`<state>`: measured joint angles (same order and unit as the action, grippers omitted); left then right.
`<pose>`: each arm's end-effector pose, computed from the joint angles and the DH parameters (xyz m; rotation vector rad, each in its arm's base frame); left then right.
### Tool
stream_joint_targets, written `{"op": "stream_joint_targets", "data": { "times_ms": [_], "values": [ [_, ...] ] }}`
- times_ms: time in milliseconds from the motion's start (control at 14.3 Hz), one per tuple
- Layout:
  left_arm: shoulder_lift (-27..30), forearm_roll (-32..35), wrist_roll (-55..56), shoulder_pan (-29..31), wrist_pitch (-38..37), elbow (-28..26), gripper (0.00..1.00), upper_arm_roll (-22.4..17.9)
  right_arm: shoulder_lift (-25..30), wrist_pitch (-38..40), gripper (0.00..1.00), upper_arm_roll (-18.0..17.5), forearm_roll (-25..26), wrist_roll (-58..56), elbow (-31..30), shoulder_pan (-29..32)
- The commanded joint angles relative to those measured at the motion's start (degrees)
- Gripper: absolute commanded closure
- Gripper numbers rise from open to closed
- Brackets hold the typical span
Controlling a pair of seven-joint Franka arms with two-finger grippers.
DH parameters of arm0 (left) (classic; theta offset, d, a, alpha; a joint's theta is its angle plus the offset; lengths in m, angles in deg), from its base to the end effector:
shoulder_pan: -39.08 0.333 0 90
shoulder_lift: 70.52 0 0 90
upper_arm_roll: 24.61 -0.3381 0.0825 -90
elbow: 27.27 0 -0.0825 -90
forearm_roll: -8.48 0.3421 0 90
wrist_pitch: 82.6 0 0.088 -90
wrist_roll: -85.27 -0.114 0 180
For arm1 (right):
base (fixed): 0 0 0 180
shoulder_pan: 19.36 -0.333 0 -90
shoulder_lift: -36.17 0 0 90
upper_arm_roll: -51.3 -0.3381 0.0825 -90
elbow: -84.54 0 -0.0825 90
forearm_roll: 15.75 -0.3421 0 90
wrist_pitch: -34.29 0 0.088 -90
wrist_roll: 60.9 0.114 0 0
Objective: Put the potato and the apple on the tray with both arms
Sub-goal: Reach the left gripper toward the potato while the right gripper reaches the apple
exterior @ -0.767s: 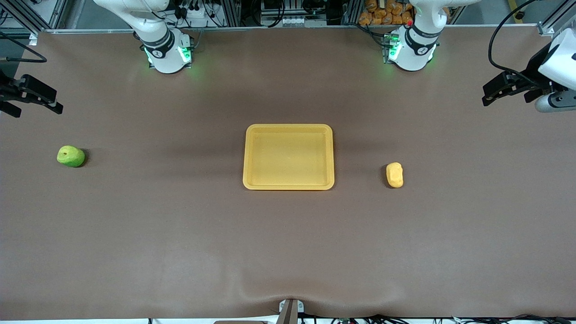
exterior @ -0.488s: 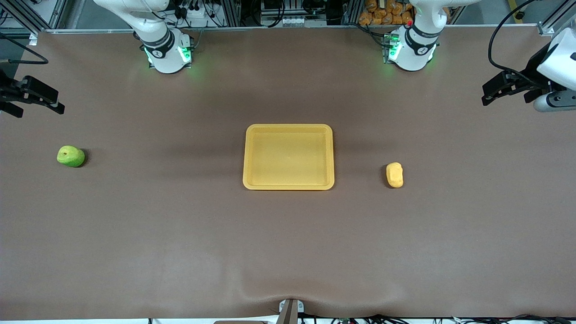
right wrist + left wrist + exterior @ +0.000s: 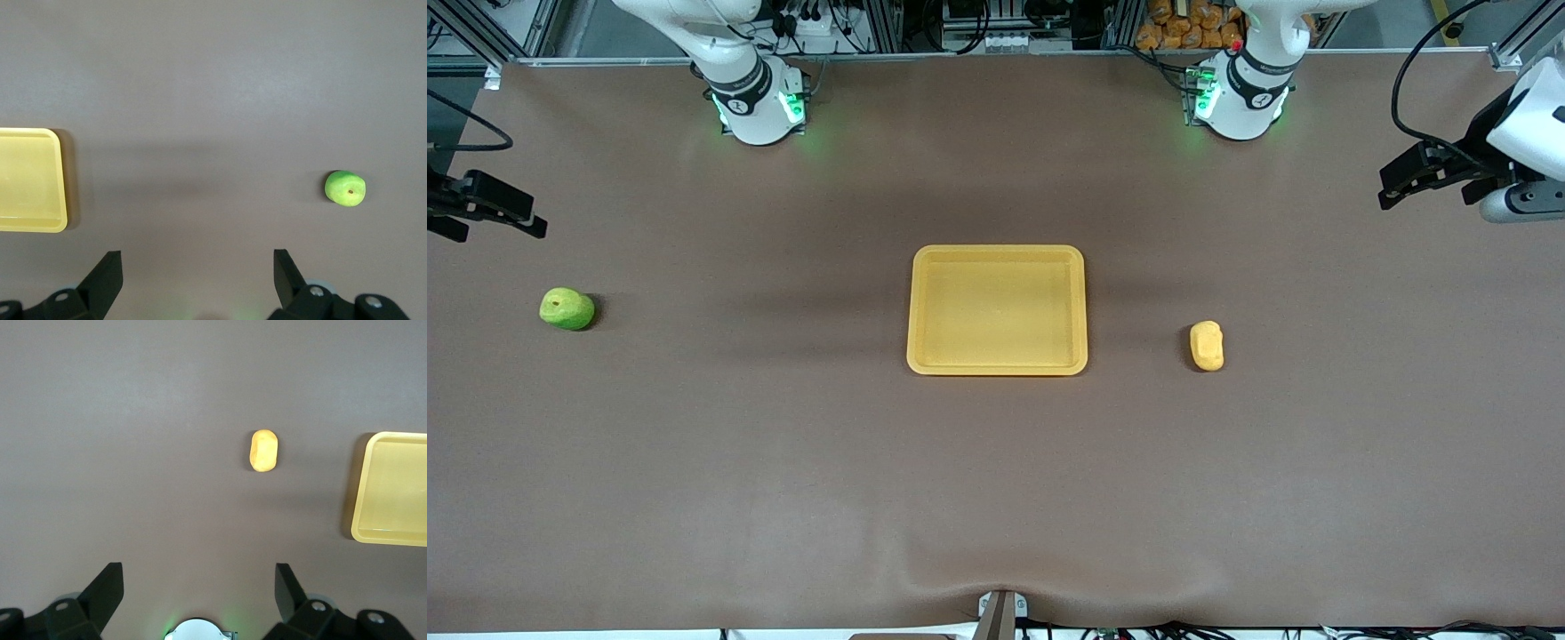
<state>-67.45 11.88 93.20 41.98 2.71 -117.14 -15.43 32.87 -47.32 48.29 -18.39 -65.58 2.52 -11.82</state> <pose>0.4840 -0.0488 0.6602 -3.0705 -0.0510 0.0278 0.5152 -0.0360 0.6567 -3.0863 -0.0122 0.0935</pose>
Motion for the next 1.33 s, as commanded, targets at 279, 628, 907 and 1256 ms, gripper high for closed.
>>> {"op": "stream_joint_targets", "data": {
  "times_ms": [279,628,907,1256],
  "values": [
    [-5.9,-0.1,-0.7,-0.1,0.6,1.0,0.00,-0.3,-5.1,1.1,0.00,-0.4,0.7,-0.2,1.6,4.2],
    [-10.2,1.3,0.2,-0.5,5.8,-1.8,0.00,0.2,-6.0,1.7,0.00,-0.4,1.7,-0.2,1.4,6.5],
    [-10.2,2.1,0.2,-0.5,13.8,-9.0,0.00,0.2,-8.5,1.7,0.00,-0.5,1.7,-0.4,0.8,9.9],
    [-11.2,2.1,3.1,-2.2,17.4,-12.4,0.00,0.4,-11.8,1.3,0.00,-0.4,1.8,-0.5,0.7,12.5]
  ]
}}
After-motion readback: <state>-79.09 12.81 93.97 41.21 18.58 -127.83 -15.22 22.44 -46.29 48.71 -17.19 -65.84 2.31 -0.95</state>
